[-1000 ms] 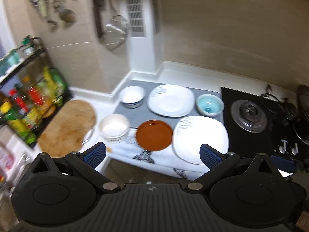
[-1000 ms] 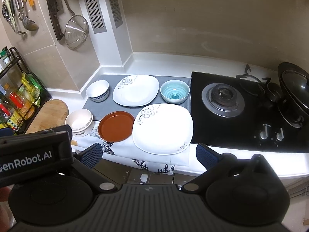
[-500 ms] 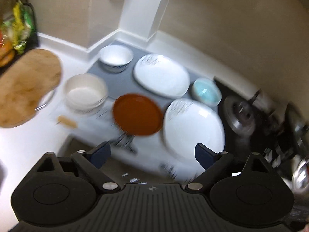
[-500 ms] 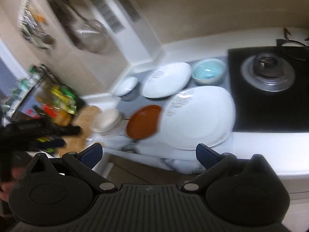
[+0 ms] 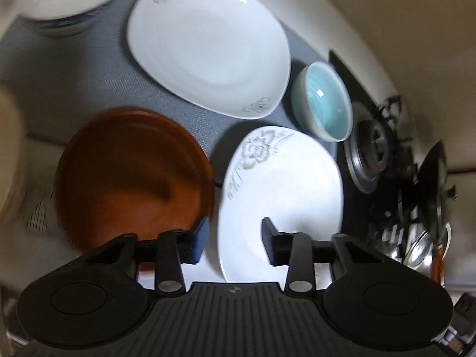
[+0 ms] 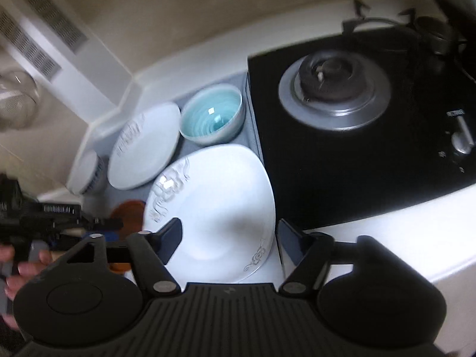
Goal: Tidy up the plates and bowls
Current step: 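Move the left gripper down to the white floral square plate's rim, then grasp the white floral plate rim with the left gripper and lift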
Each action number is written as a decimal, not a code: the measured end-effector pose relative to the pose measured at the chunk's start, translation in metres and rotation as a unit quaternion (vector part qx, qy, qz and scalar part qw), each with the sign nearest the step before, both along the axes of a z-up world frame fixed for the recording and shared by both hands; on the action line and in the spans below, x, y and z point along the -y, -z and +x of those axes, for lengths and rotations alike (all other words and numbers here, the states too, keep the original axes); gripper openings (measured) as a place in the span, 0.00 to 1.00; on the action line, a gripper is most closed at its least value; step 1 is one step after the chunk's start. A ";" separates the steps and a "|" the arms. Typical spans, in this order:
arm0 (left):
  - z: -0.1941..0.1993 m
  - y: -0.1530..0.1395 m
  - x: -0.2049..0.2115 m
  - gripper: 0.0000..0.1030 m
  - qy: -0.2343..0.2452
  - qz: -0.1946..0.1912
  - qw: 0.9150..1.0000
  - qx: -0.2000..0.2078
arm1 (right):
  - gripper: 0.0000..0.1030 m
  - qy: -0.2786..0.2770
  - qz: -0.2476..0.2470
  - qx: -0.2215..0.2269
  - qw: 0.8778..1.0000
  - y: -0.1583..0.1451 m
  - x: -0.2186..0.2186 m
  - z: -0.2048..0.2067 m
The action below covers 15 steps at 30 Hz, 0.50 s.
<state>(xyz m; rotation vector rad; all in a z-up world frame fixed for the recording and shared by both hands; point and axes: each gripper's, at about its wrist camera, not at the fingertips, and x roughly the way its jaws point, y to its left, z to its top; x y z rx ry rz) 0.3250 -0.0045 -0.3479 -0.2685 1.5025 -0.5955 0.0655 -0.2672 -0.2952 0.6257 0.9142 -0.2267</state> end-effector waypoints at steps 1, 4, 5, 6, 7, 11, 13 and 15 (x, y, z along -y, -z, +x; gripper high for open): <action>0.007 0.008 0.005 0.29 0.012 0.004 1.000 -0.007 | 0.63 0.008 0.014 -0.003 1.000 0.007 0.003 0.006; 0.020 0.025 0.023 0.19 0.051 0.013 0.998 -0.018 | 0.52 0.051 0.076 0.008 0.996 0.027 0.015 0.016; 0.022 0.027 0.028 0.18 0.060 0.017 0.998 -0.019 | 0.48 0.062 0.078 0.010 0.995 0.030 0.018 0.018; 0.021 0.029 0.034 0.18 0.069 0.022 0.997 -0.017 | 0.46 0.072 0.078 0.010 0.994 0.033 0.021 0.018; 0.021 0.028 0.037 0.15 0.074 0.032 0.997 -0.014 | 0.45 0.078 0.084 0.012 0.993 0.036 0.025 0.019; 0.022 0.035 0.048 0.13 0.089 0.054 0.995 -0.011 | 0.33 0.094 0.103 -0.001 0.990 0.053 0.047 0.018; 0.025 0.043 0.054 0.11 0.088 0.053 0.995 -0.021 | 0.31 0.092 0.121 -0.009 0.988 0.064 0.058 0.018; 0.026 0.046 0.056 0.11 0.078 0.058 0.995 -0.027 | 0.25 0.079 0.148 -0.016 0.986 0.075 0.066 0.019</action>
